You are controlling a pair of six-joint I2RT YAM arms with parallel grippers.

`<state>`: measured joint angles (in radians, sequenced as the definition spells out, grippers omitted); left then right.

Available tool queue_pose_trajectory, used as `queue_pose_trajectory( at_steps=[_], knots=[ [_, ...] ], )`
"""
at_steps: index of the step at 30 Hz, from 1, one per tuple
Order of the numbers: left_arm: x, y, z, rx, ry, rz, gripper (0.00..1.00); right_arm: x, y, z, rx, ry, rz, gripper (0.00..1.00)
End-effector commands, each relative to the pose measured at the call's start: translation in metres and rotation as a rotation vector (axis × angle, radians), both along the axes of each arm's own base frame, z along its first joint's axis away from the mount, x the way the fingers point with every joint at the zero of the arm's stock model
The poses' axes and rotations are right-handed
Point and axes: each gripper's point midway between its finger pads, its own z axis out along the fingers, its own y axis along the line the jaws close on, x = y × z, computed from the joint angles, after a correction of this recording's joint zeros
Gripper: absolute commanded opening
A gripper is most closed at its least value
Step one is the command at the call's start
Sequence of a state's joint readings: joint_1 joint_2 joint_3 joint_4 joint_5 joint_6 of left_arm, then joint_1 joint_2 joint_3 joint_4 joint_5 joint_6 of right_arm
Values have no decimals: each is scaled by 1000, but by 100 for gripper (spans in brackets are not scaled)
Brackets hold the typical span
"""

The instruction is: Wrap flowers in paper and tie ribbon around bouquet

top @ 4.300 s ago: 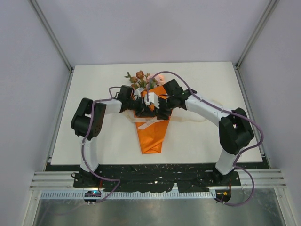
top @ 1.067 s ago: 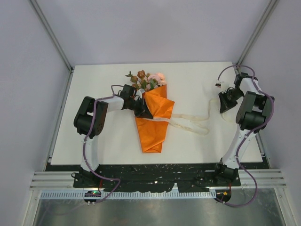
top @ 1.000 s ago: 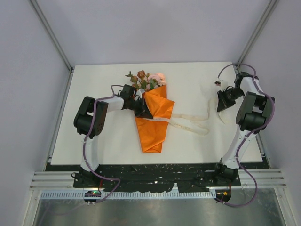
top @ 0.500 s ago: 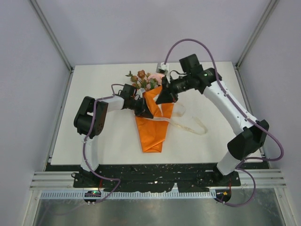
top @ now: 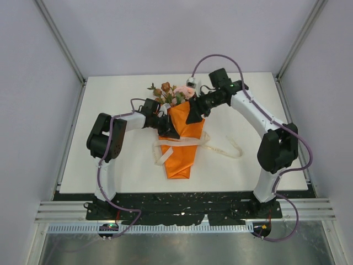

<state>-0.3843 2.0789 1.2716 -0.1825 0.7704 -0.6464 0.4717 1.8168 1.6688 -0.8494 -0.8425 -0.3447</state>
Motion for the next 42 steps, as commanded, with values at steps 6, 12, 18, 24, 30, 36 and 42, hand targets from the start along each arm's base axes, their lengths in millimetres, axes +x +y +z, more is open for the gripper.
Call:
queue_pose_trajectory(
  at_steps=[6,12,18,24,30,36,42],
  knots=[
    [6,-4,9,-20,-51,-14,0,125,-105,-106,-195,122,-437,70],
    [5,-3,9,-17,-53,-22,0,134,-78,-139,-65,292,-425,88],
    [5,-4,13,-24,-69,-38,0,138,-56,-158,15,387,-444,71],
    [10,-6,33,-44,-135,-63,0,135,-50,-178,9,429,-456,32],
    [16,9,98,-41,-359,-93,35,129,-54,-182,11,427,-471,5],
    [-20,66,137,140,-706,-263,51,127,-56,-182,13,424,-500,5],
    [-91,98,80,255,-758,-602,52,126,-57,-181,11,420,-510,5]
  ],
)
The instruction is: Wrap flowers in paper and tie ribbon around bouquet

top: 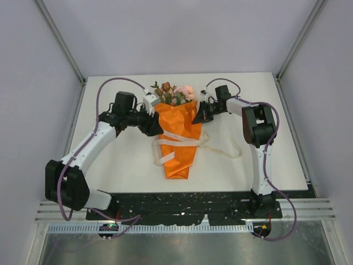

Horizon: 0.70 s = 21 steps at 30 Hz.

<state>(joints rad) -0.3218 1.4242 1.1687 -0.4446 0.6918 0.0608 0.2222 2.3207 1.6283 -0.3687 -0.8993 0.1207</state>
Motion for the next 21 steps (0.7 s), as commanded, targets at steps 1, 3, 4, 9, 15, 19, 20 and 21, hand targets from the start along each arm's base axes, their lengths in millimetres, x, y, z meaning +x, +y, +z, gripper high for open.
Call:
queue_pose_trajectory(
  at_steps=[1,3,4,9,15,19,20,21],
  knots=[
    [-64,27,-95,289,46,-249,54,1,-5,2,-56,-35,-27,5],
    [-78,25,-113,351,-6,-317,57,0,-5,2,-57,-33,-26,5],
    [-80,23,-120,382,-34,-333,58,0,-5,2,-57,-34,-26,5],
    [-83,9,-150,538,-99,-407,59,-2,-6,1,-66,-27,-20,5],
    [-83,7,-159,594,-64,-422,44,-6,-9,0,-82,-15,-4,5],
    [-81,8,-160,605,-72,-404,12,-7,-10,4,-91,-17,-1,13],
    [-80,9,-159,604,-73,-391,4,-7,-10,4,-95,-23,1,16],
    [-78,9,-156,595,-79,-373,0,-8,-12,6,-97,-25,0,17]
  ],
)
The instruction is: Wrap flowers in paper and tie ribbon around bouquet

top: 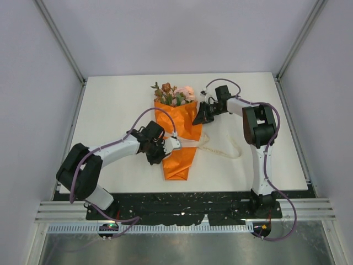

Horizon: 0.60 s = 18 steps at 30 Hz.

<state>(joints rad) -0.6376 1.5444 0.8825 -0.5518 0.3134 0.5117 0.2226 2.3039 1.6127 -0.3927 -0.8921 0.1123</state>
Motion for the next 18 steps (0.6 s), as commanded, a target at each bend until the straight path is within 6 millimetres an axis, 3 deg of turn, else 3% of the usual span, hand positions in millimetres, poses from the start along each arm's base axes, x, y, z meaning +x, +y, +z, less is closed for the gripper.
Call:
queue_pose_trajectory(
  at_steps=[1,5,10,15,18],
  knots=[
    [21,-7,22,-49,-92,35,0,-1,-9,7,-90,-50,2,21],
    [25,-5,58,-197,-93,141,0,0,-12,11,-108,-63,6,37],
    [27,-13,99,-386,32,293,0,-2,-16,22,-129,-82,9,49],
    [45,-34,101,-477,213,467,0,-4,-25,41,-176,-137,27,60],
    [50,-42,94,-499,318,518,0,0,-40,64,-233,-223,26,64]
  ],
)
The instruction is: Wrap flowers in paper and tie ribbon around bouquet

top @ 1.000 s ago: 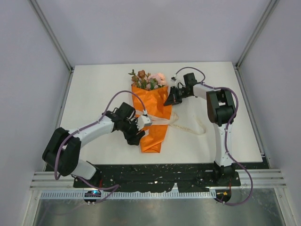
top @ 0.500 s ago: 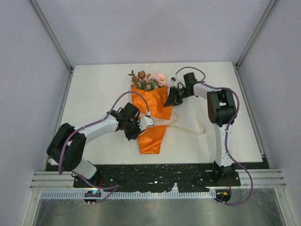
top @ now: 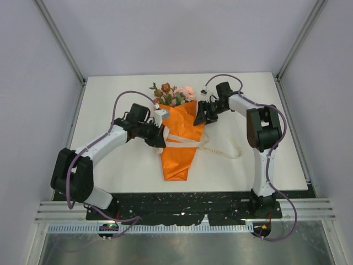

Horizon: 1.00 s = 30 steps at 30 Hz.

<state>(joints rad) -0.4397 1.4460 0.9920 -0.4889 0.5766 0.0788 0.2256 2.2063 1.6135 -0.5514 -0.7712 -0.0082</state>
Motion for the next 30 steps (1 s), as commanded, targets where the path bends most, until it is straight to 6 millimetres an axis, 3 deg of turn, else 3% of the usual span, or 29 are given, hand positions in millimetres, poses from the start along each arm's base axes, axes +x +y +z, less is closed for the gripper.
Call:
queue_pose_trajectory(
  at_steps=[1,2,7,10,13,20,24,30],
  knots=[
    [8,-24,6,-147,187,82,0,8,-25,60,-108,-196,15,66],
    [7,-27,4,-156,206,78,0,10,-29,66,-133,-234,20,70],
    [-1,-35,-6,-208,323,98,0,15,-35,116,-156,-396,22,70],
    [-5,-31,-21,-187,400,134,0,6,-10,135,-83,-413,77,66],
    [-4,-25,-30,-179,450,180,0,-10,32,141,-11,-403,176,62],
    [-12,-13,-39,-183,511,239,0,-40,106,102,-3,-410,383,57],
    [-14,-8,-43,-176,526,253,0,-46,128,79,-5,-384,430,57],
    [-13,-7,-45,-180,547,265,0,-48,144,51,-56,-396,463,63]
  ],
)
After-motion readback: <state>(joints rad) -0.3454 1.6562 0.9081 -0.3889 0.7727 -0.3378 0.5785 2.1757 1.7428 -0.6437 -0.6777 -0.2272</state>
